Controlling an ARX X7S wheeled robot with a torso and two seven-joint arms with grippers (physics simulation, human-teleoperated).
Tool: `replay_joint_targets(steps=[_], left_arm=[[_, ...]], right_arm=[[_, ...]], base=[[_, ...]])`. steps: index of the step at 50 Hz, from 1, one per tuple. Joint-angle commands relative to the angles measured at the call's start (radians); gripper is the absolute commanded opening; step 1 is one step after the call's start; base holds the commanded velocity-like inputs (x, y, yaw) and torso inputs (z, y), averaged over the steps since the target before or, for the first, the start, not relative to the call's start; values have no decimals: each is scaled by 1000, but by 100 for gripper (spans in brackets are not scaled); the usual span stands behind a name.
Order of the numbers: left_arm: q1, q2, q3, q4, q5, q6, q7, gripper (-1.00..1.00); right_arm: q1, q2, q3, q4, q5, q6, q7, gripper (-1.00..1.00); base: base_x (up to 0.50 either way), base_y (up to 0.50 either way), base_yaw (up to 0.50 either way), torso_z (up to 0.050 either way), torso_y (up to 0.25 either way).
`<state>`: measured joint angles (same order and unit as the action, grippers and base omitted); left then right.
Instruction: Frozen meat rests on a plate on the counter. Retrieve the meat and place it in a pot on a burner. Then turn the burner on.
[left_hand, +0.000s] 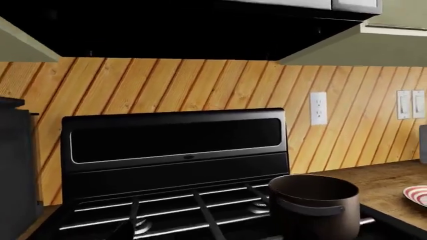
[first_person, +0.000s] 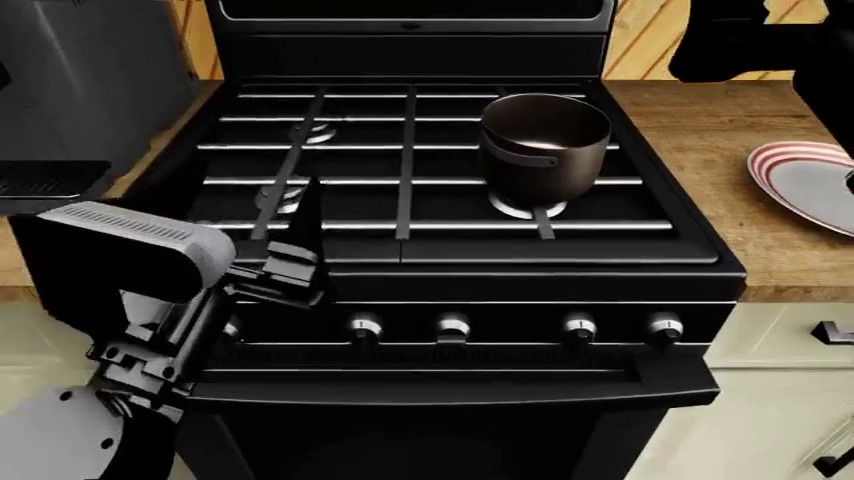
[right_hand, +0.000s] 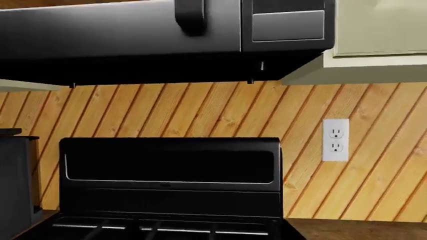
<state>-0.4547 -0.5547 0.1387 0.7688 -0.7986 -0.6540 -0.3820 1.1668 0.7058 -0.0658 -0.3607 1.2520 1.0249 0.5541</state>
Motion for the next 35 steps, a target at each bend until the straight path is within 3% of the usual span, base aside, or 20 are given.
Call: replay_joint_targets(steps=[1,14,35], left_arm=[[129,-8,9,21,98,129,55,100],[167,-23,77,19,191,173,100,100],[231,-12,142,-61,276,229,121,100]], right_arm=[[-44,12,39,-56,51,0,44,100],[-52,17,48,-72,71,-3,53,100],[-198,19,96,-134,63,-52,97,100]], base=[[-309,66,0,0,0],[-4,0,0,-2,0],[0,0,0,-50,0]])
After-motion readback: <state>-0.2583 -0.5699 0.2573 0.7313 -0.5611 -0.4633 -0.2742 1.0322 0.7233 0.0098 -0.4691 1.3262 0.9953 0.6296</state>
